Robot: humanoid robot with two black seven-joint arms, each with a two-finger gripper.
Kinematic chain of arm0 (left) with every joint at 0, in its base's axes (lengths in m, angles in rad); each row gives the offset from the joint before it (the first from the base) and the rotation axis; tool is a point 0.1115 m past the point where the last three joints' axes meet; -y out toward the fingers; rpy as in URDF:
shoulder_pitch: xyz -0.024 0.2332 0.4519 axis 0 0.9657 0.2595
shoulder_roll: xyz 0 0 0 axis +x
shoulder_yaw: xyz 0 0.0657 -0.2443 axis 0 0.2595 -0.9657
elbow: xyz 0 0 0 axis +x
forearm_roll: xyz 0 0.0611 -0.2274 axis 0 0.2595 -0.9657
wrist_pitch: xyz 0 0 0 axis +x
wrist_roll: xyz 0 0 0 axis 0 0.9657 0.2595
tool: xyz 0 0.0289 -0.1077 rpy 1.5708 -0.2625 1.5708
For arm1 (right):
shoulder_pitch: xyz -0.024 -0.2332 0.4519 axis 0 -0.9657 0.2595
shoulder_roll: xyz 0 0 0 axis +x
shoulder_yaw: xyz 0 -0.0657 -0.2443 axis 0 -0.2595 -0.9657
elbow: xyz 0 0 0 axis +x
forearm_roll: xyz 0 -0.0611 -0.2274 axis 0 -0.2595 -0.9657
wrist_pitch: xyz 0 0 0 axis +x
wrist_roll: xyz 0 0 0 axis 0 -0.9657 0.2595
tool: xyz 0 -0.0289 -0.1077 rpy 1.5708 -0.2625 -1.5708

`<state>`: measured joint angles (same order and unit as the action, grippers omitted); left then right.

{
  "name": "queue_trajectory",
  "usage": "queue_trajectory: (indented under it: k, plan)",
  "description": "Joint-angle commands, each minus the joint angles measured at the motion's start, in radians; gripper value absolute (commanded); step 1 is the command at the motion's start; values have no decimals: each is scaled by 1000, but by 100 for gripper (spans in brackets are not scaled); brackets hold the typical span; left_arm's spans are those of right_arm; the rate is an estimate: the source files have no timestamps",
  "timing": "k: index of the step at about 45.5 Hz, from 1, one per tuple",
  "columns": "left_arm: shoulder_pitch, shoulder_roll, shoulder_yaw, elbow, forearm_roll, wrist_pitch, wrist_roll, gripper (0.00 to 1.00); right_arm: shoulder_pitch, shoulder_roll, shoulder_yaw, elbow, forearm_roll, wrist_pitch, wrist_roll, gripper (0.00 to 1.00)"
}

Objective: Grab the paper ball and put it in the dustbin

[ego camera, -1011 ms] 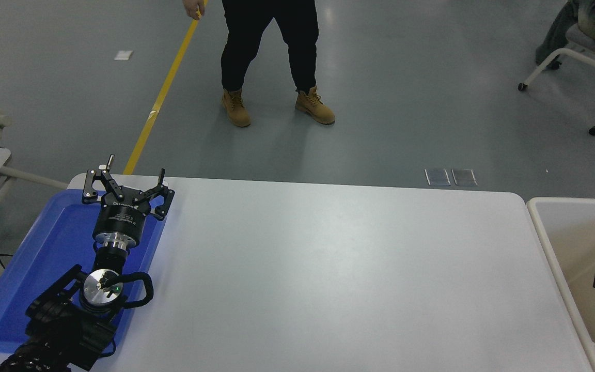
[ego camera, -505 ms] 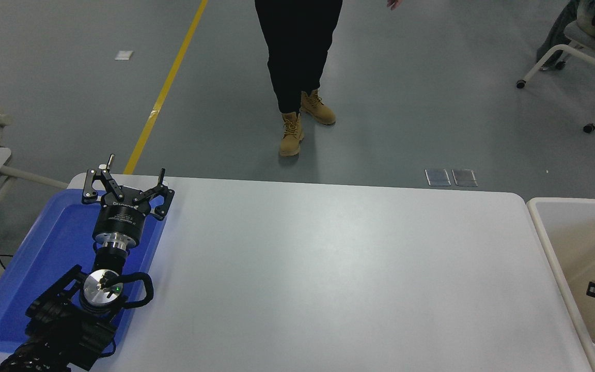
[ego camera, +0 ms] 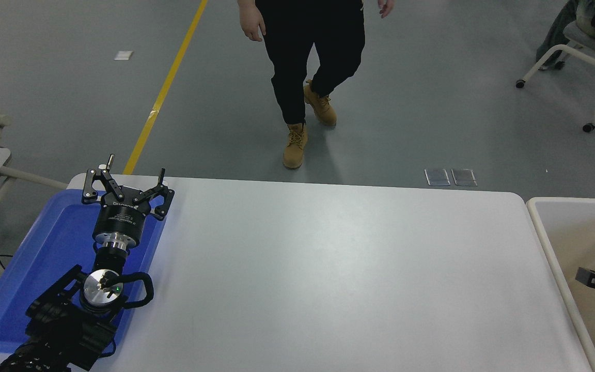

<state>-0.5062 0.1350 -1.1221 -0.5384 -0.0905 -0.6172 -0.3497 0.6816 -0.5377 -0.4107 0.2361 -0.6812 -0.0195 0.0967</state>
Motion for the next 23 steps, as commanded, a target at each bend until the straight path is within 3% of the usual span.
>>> queue_trajectory:
  k: [1, 7, 23]
  plan:
    - [0, 0, -1, 0, 0, 1, 0, 100, 93, -16, 9, 77, 2, -10, 0, 100]
    - [0, 0, 1, 0, 0, 1, 0, 100, 154, -57, 62, 158, 2, -11, 0, 100]
    - [0, 0, -1, 0, 0, 1, 0, 100, 154, -87, 525, 313, 43, -7, 0, 100]
